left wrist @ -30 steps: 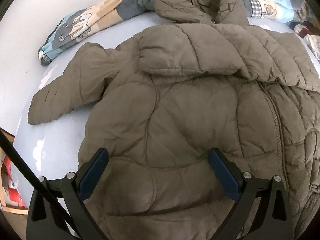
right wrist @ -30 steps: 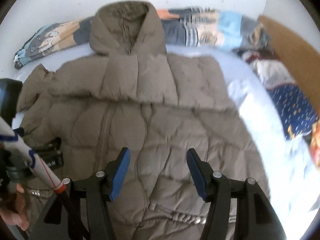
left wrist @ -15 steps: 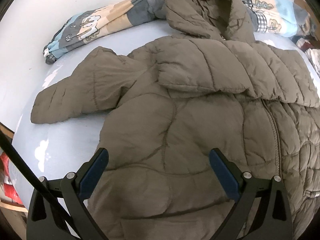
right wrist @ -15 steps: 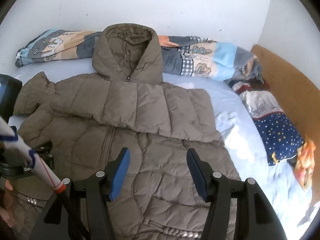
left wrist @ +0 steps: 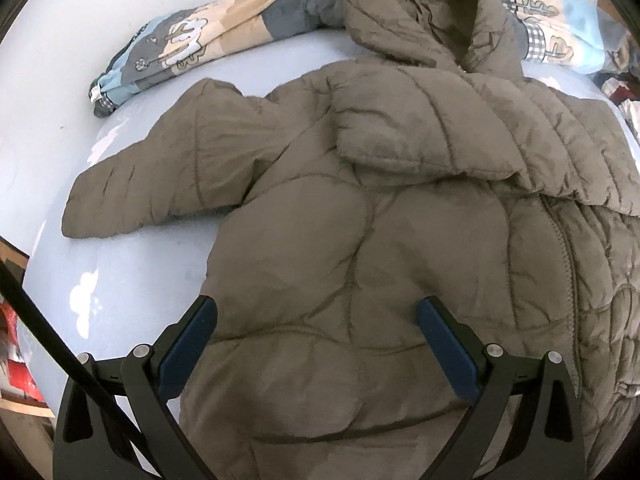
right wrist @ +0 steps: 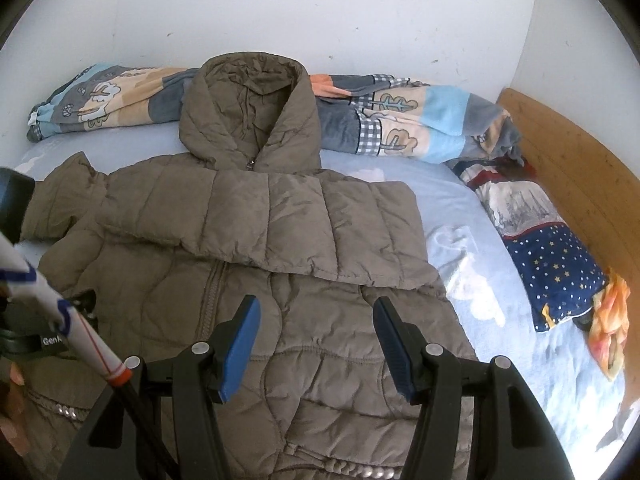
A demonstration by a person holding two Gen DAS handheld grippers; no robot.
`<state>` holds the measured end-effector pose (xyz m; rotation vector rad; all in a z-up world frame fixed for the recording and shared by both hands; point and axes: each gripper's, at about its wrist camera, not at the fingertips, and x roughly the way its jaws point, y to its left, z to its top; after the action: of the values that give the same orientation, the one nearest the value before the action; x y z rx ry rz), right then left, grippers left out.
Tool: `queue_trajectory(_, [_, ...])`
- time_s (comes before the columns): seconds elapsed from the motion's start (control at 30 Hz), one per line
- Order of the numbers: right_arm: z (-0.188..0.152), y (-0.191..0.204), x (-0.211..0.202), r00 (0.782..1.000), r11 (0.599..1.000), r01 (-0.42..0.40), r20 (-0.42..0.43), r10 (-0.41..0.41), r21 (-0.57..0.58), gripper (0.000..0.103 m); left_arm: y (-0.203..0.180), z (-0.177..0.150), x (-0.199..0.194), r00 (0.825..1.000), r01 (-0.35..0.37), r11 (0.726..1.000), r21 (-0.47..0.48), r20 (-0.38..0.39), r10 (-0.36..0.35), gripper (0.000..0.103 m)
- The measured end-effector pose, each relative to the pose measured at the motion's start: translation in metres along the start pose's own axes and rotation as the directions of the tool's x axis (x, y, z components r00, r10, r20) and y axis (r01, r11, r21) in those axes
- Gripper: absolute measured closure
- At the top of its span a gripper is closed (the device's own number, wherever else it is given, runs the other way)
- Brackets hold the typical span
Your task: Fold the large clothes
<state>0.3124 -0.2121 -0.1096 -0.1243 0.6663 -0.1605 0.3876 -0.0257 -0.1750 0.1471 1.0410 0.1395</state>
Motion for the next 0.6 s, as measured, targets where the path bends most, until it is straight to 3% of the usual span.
queue_trajectory(0.17, [0.002,0.004,0.002,1.000,1.000,0.000,-0.002,0.000,-0.009,0.040,0.025,0.011,-0.003,1.000,0.002,0.998,-0.057,0.018,-0.001,0.003])
queue_trajectory(0.37, [0.002,0.004,0.006,1.000,1.000,0.001,-0.015,-0.001,-0.006,0.040,0.091,0.027,-0.003,0.999,-0.025,0.979,-0.202,0.031,0.032,0.003])
queue_trajectory(0.6, [0.002,0.005,0.007,1.000,1.000,0.003,-0.018,-0.003,-0.004,0.040,0.185,0.028,0.016,0.995,-0.101,0.920,-0.379,-0.015,0.103,0.003])
